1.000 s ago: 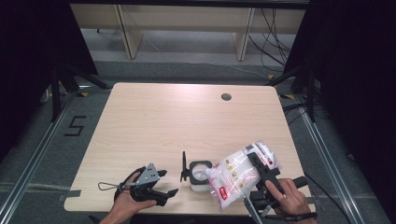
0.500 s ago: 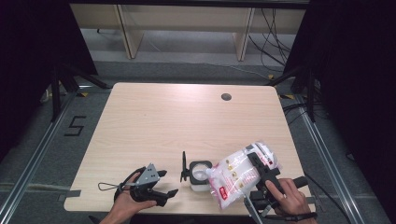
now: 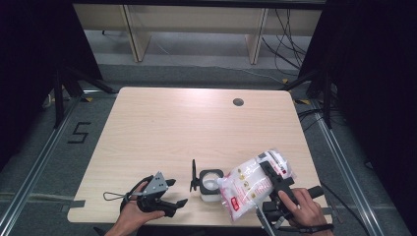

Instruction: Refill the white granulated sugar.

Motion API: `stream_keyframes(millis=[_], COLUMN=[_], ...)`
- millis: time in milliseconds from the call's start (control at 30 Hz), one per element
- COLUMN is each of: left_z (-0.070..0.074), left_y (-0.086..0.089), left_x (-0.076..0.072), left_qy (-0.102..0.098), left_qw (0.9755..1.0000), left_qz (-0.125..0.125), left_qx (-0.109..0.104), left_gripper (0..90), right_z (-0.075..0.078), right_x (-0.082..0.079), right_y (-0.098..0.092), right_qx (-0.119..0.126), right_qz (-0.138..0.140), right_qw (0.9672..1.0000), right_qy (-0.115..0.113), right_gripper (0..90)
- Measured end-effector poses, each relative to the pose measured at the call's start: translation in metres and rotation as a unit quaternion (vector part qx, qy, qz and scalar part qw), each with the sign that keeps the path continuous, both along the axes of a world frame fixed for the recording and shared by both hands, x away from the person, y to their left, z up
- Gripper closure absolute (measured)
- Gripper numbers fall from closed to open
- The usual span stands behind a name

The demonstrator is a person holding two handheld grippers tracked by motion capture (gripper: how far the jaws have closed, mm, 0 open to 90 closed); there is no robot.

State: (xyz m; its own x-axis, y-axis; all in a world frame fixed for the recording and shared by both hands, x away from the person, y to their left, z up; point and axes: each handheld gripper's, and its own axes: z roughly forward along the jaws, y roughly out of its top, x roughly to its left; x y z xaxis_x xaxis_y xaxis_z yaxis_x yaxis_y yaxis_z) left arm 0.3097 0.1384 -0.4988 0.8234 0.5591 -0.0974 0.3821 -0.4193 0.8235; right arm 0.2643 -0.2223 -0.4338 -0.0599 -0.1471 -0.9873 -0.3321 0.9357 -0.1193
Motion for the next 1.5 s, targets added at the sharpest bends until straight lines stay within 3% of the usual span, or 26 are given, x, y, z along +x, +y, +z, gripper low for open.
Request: stream_keyframes(millis=[100, 200, 233, 300, 367, 400, 533, 600, 667, 733, 767, 900, 1033, 1133, 1200, 1233, 1300, 1333, 1367, 1400, 1433, 1500], left_z=[0.0003, 0.0001, -0.0002, 0.0002, 0.0006, 0.0001, 0.0007, 0.0001, 0.0002, 0.0006, 0.0000, -0.0003, -0.0007, 0.0000, 0.0000, -0.0007, -0.0002, 0.0004, 0.0007, 0.0001, -0.0001, -0.0001], left_y=[0.0007, -0.0001, 0.0002, 0.0007, 0.0003, 0.0000, 0.0003, -0.0001, 0.0010, 0.0004, -0.0006, -0.0003, -0.0003, -0.0005, 0.0000, -0.0007, -0.0002, 0.0003, 0.0007, -0.0002, 0.0001, 0.0011], left_x=[0.0012, -0.0001, 0.0000, 0.0012, 0.0008, 0.0001, 0.0010, 0.0001, 0.0012, 0.0012, -0.0001, -0.0003, 0.0004, 0.0000, 0.0012, -0.0005, -0.0002, 0.0003, 0.0015, -0.0001, 0.0000, 0.0012], left_qy=[-0.018, 0.001, -0.006, -0.018, -0.013, 0.000, -0.014, 0.000, -0.016, -0.014, 0.001, -0.002, -0.010, 0.001, -0.012, -0.002, -0.002, -0.003, -0.012, -0.001, 0.000, -0.019], left_qw=[0.9998, 1.0000, 1.0000, 0.9998, 0.9999, 1.0000, 0.9999, 1.0000, 0.9998, 0.9999, 1.0000, 1.0000, 0.9999, 1.0000, 0.9999, 1.0000, 1.0000, 1.0000, 0.9999, 1.0000, 1.0000, 0.9998], left_qz=[-0.003, 0.001, 0.000, -0.003, 0.000, 0.001, 0.000, 0.000, -0.007, -0.001, 0.004, 0.002, -0.002, 0.003, -0.004, 0.004, 0.002, 0.002, -0.004, 0.004, 0.000, -0.006], left_qx=[0.006, 0.000, 0.002, 0.006, 0.005, 0.000, 0.005, 0.000, 0.008, 0.005, -0.003, -0.002, -0.001, -0.002, 0.002, -0.003, -0.002, 0.002, 0.006, 0.000, 0.000, 0.006], left_gripper=[20.9, 20.9, 20.9, 20.9, 20.9, 20.9, 21.0, 20.9, 20.9, 20.9, 20.9, 20.9, 20.9, 20.9, 20.9, 20.9, 20.9, 21.0, 20.9, 20.9, 20.9, 20.9], right_z=[0.0009, 0.0008, -0.0008, 0.0007, -0.0002, 0.0003, -0.0001, -0.0008, -0.0007, -0.0005, -0.0001, -0.0016, -0.0003, -0.0009, -0.0011, -0.0012, -0.0012, -0.0024, -0.0009, -0.0028, -0.0022, -0.0003], right_x=[0.0004, 0.0003, 0.0002, 0.0004, 0.0002, 0.0002, 0.0004, 0.0000, 0.0002, 0.0000, 0.0005, 0.0002, -0.0002, -0.0003, -0.0001, 0.0004, 0.0004, 0.0004, 0.0006, -0.0002, 0.0013, 0.0013], right_y=[-0.0001, 0.0000, -0.0005, -0.0001, 0.0000, -0.0001, 0.0001, 0.0001, 0.0002, 0.0003, 0.0001, 0.0001, 0.0010, 0.0008, 0.0006, 0.0004, 0.0001, -0.0006, -0.0005, -0.0013, -0.0016, -0.0016], right_qx=[-0.003, -0.002, 0.007, -0.002, 0.000, -0.004, -0.008, -0.004, -0.004, -0.005, -0.007, -0.007, -0.022, -0.015, -0.012, -0.012, -0.008, 0.001, -0.003, 0.015, 0.016, 0.015], right_qz=[0.005, 0.005, 0.000, 0.006, 0.002, 0.001, -0.001, -0.002, -0.001, -0.001, 0.003, -0.006, -0.005, -0.004, -0.004, -0.003, -0.003, -0.006, -0.001, -0.010, 0.001, 0.003], right_qw=[1.0000, 1.0000, 1.0000, 1.0000, 1.0000, 1.0000, 1.0000, 1.0000, 1.0000, 1.0000, 1.0000, 1.0000, 0.9997, 0.9999, 0.9999, 0.9999, 1.0000, 0.9999, 1.0000, 0.9997, 0.9998, 0.9998], right_qy=[-0.003, -0.002, 0.005, -0.002, -0.001, -0.001, -0.001, 0.001, 0.002, 0.001, -0.001, 0.003, -0.004, -0.004, -0.002, 0.001, 0.001, 0.011, 0.006, 0.018, 0.015, 0.014], right_gripper=[47.9, 47.9, 47.9, 47.9, 47.9, 47.9, 47.9, 47.9, 47.9, 48.0, 48.0, 48.0, 48.1, 48.4, 48.6, 48.7, 49.1, 49.2, 49.3, 49.5, 49.6, 49.8])
